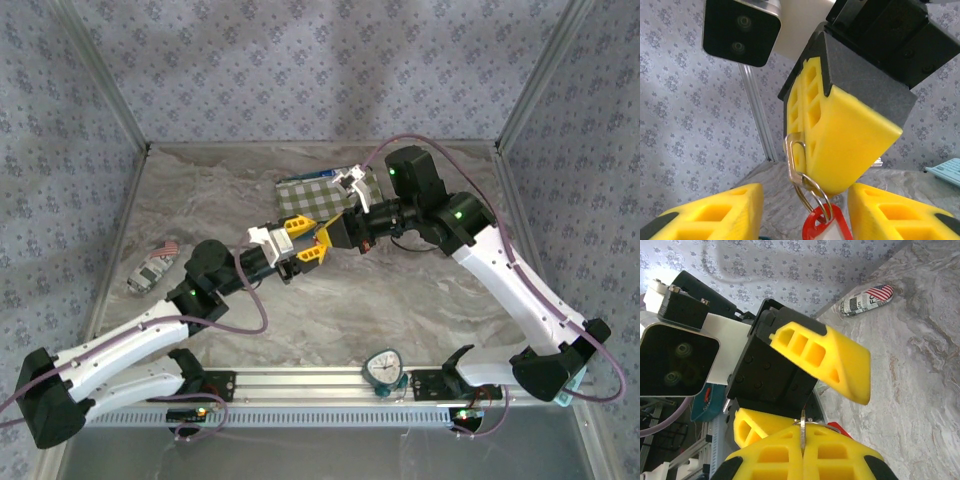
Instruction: Remove the keys from the keyring
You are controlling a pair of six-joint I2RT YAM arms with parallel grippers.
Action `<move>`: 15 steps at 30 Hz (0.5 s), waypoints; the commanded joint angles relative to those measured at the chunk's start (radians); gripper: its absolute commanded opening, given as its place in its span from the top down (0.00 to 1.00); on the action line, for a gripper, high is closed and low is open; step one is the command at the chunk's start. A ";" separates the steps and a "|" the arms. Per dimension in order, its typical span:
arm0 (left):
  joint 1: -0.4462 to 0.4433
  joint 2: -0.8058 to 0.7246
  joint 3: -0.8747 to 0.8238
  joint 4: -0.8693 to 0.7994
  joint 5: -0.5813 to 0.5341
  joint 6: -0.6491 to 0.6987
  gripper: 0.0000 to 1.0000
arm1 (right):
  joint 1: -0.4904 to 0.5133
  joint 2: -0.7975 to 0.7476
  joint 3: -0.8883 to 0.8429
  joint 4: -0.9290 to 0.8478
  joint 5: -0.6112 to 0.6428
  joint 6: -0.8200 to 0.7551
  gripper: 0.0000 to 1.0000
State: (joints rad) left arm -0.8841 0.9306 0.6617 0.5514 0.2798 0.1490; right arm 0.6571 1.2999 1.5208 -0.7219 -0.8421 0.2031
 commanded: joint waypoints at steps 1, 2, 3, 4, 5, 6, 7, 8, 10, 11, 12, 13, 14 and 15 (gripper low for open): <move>-0.006 0.009 0.035 0.045 0.012 0.011 0.55 | 0.006 -0.012 -0.004 0.022 -0.029 0.022 1.00; -0.006 0.008 0.036 0.045 0.012 0.011 0.57 | 0.005 -0.013 -0.004 0.024 -0.029 0.022 1.00; -0.006 0.010 0.036 0.045 0.012 0.011 0.59 | 0.005 -0.013 -0.005 0.025 -0.029 0.024 1.00; -0.006 0.010 0.036 0.045 0.011 0.011 0.60 | 0.003 -0.013 -0.004 0.027 -0.031 0.025 1.00; -0.006 0.010 0.035 0.045 0.007 0.011 0.61 | 0.003 -0.015 -0.005 0.030 -0.032 0.026 1.00; -0.006 0.010 0.034 0.044 0.005 0.010 0.62 | 0.003 -0.016 -0.005 0.031 -0.034 0.027 1.00; -0.006 0.007 0.032 0.045 0.004 0.009 0.64 | 0.001 -0.017 -0.005 0.033 -0.034 0.028 1.00; -0.006 0.006 0.031 0.045 0.002 0.008 0.66 | 0.001 -0.017 -0.006 0.032 -0.034 0.028 1.00; -0.006 0.001 0.030 0.046 0.001 0.006 0.67 | 0.001 -0.017 -0.009 0.033 -0.038 0.028 1.00; -0.006 0.001 0.030 0.045 -0.001 0.006 0.68 | -0.001 -0.018 -0.011 0.036 -0.042 0.029 1.00; -0.006 -0.002 0.030 0.043 -0.003 0.008 0.68 | -0.001 -0.020 -0.013 0.040 -0.043 0.031 1.00; -0.007 -0.004 0.030 0.041 -0.004 0.008 0.70 | -0.002 -0.021 -0.014 0.043 -0.043 0.034 1.00; -0.006 -0.004 0.031 0.041 -0.004 0.010 0.72 | -0.003 -0.023 -0.016 0.048 -0.044 0.036 1.00; -0.007 -0.006 0.031 0.037 -0.005 0.009 0.73 | -0.005 -0.024 -0.017 0.050 -0.045 0.038 1.00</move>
State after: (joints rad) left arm -0.8841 0.9436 0.6636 0.5537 0.2790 0.1501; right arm 0.6559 1.2984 1.5105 -0.6880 -0.8536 0.2207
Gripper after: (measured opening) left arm 0.276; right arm 0.052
